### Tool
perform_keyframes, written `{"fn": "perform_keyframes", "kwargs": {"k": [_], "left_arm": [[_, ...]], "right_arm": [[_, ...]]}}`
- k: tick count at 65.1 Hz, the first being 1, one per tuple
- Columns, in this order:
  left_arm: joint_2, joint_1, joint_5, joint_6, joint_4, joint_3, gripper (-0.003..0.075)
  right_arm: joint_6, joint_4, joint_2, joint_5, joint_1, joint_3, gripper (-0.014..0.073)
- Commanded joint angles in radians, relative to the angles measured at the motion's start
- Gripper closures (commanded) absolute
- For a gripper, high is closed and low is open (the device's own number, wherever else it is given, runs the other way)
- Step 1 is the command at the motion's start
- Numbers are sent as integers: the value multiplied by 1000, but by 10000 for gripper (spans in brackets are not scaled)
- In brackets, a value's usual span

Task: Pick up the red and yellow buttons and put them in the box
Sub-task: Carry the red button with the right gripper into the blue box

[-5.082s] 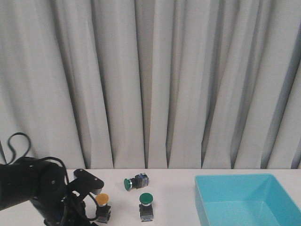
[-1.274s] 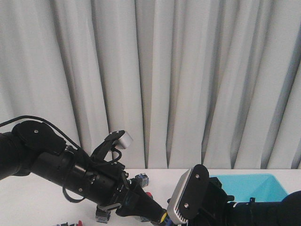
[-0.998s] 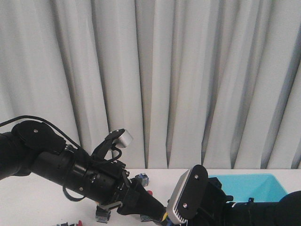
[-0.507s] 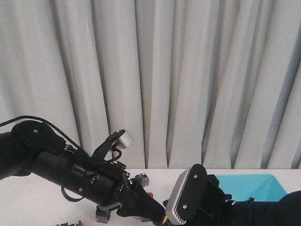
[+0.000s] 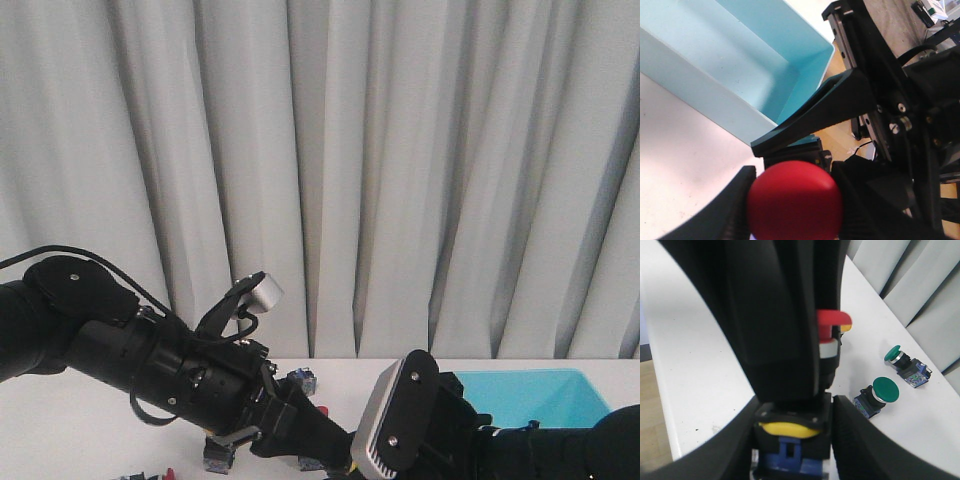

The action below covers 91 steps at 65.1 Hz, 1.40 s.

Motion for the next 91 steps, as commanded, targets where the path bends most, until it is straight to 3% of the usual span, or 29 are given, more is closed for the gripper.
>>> {"fn": "perform_keyframes", "kwargs": {"k": [1,12,27,40,53,63,73,79,91], "left_arm": [[-55,-3,-1,30,-89,-29,274],[-70,23,1,56,-79,-29,108],[-181,145,-2,29,42,-29,128],[-312,205,-56,-120,340,-26,161],[-420,210,-234,-247,558,110,166],[-476,210,-419,-270,576,286,166],[-485,210,-499,-278,574,393,166],[-485,210,-532,-278,573,429,166],[-484,210,-549,-277,573,442,166]], "right_arm": [[-9,26,-28,0,1,-33,377],[-4,9,-38,-26,0,-33,377],[63,-66,-127,-59,-44,-31,377],[457,-201,-191,-13,-277,-31,377],[845,-539,-192,171,-515,-31,370],[1115,-810,-188,200,-546,-31,358],[1343,-1042,-119,229,-546,-33,321],[1419,-1082,-54,237,-546,-45,314],[1450,-1081,87,266,-546,-136,315]]}}
